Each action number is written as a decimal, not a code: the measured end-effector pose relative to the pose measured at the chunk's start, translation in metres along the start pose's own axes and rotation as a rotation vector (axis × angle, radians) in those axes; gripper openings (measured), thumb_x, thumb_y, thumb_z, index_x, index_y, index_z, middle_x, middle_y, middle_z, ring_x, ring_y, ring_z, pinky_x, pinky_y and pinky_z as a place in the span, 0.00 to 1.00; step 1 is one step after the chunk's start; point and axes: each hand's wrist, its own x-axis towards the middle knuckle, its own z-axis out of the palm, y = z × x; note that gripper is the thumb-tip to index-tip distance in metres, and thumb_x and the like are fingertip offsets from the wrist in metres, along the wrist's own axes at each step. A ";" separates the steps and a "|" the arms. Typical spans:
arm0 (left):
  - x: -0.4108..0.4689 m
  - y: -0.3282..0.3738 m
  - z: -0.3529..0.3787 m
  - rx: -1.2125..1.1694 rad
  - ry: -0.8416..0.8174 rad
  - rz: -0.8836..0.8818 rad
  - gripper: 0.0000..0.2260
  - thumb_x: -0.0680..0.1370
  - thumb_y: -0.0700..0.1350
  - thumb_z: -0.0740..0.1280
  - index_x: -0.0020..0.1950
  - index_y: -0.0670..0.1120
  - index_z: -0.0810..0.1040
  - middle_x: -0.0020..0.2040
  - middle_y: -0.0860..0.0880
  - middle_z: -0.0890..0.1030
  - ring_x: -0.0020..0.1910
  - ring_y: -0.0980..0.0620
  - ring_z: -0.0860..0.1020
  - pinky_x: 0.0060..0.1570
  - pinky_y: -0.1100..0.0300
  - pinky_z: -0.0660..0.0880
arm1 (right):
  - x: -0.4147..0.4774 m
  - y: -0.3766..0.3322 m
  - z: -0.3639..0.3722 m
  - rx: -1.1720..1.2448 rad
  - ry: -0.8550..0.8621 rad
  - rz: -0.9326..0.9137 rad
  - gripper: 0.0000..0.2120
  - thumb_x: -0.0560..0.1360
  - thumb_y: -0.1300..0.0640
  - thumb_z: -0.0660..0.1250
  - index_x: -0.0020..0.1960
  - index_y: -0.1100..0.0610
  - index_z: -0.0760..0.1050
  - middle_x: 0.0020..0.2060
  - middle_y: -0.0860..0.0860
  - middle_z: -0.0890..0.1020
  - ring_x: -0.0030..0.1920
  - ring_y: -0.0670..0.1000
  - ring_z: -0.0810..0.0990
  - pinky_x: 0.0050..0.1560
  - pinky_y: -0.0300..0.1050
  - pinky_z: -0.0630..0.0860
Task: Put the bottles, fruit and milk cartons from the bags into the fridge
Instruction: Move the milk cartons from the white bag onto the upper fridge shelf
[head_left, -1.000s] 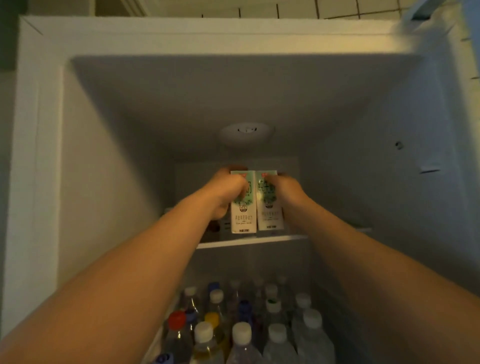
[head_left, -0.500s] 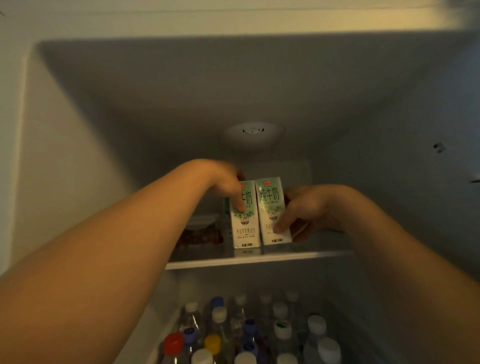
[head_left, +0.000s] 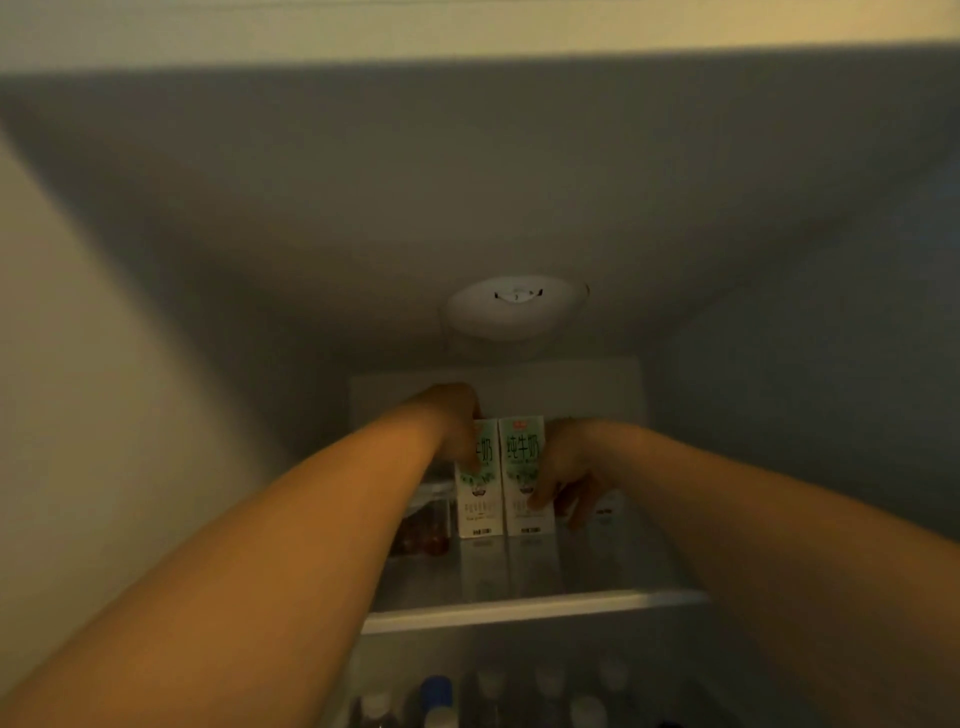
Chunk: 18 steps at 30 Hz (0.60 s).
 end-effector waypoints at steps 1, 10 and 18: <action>0.004 -0.001 0.004 0.008 0.017 0.000 0.24 0.71 0.42 0.79 0.64 0.45 0.76 0.62 0.46 0.80 0.60 0.47 0.79 0.59 0.52 0.78 | 0.005 -0.002 0.002 -0.019 0.007 0.006 0.21 0.76 0.69 0.68 0.68 0.63 0.72 0.63 0.61 0.78 0.57 0.58 0.77 0.60 0.63 0.77; 0.024 -0.005 0.021 0.137 0.088 -0.013 0.28 0.75 0.39 0.73 0.73 0.43 0.67 0.72 0.41 0.64 0.63 0.42 0.75 0.53 0.58 0.75 | 0.028 -0.007 0.011 -0.116 0.109 0.013 0.19 0.77 0.65 0.69 0.66 0.67 0.71 0.59 0.64 0.81 0.57 0.61 0.83 0.56 0.62 0.80; 0.009 0.002 0.028 0.208 0.149 -0.044 0.28 0.75 0.38 0.69 0.74 0.45 0.66 0.69 0.43 0.68 0.66 0.42 0.71 0.63 0.49 0.73 | 0.016 0.007 0.017 -0.181 0.237 -0.036 0.20 0.77 0.56 0.71 0.66 0.62 0.73 0.57 0.60 0.81 0.53 0.57 0.83 0.55 0.55 0.82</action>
